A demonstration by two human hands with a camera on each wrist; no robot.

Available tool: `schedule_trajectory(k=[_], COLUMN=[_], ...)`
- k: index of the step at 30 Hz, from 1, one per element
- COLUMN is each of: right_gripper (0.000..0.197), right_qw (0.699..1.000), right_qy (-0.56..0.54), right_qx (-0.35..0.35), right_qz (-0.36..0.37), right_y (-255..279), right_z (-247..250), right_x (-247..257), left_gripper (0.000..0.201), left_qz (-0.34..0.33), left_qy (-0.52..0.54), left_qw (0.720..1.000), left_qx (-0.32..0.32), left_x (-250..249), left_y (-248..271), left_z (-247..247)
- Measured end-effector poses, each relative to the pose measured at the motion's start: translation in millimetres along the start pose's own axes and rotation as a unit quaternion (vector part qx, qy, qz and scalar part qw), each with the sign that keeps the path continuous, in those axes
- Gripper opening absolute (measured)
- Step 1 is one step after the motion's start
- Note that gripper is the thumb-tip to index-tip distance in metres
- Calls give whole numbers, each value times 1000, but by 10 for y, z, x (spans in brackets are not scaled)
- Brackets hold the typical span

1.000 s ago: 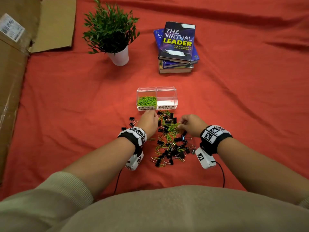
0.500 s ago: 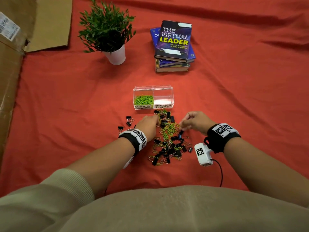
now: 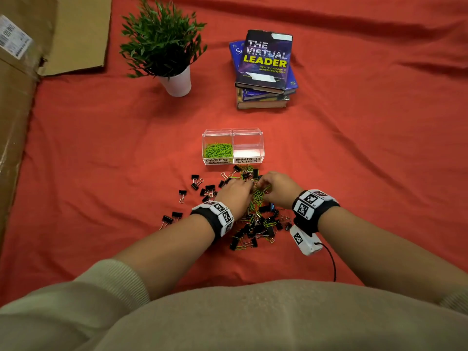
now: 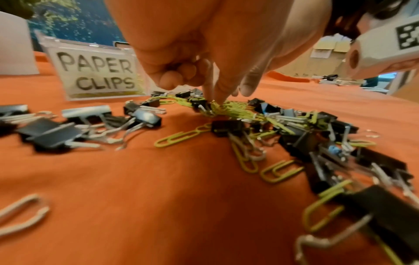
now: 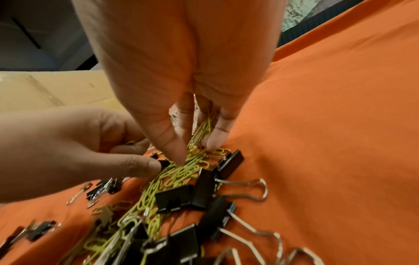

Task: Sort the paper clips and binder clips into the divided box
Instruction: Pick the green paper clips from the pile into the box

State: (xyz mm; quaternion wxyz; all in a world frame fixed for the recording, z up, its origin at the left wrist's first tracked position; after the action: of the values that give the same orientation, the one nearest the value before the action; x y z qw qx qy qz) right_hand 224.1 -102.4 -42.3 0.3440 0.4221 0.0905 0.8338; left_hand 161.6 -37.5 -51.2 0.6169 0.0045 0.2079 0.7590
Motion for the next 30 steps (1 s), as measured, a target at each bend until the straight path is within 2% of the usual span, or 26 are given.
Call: schedule_trajectory(k=[5,9,14,18,23,28,30], right_gripper=[37,39,21,17,8,11,10], right_qw=[997,995,991,994,999,986,962], right_qy=[65,94,116,102,-1,-113,-220], right_qx=[31,19,9,15,28,87,113], right_qz=[15,38,66,44,-46,-90,-112], right_y=[-54,-25,24,37,40,3,11], right_z=[-159,-180,-200,-184,-83,50,74], right_x=[3,10,14,-27,-221,-236,-183], left_gripper=[19,17,26,34,45,26,23], left_qz=[51,74,14,-27,-61,-70,-76], left_qy=[-5,-2,0,-42,-28,-52,-62], left_qw=[999,997,999,999,997,996,995], left_qx=[-12,-30,-36,-19,25,12,6], left_x=[358,446,60,-76,-35,-9,-2], left_y=[68,131,112,95,134,148,166], left_z=[62,108,71,-1,-70,-37,-29])
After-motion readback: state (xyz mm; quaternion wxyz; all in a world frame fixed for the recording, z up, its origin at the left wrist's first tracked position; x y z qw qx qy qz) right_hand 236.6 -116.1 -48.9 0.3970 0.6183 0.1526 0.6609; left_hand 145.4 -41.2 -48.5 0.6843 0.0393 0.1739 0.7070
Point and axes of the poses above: each hand's wrist, its own y-axis away from the middle knuckle, its own z-axis out of the back of the hand, x = y × z, the point moved 10 cm from there along -y, towards the middle knuckle, and after that the axes turned 8 degrees about -y, right-handed, at the moved point
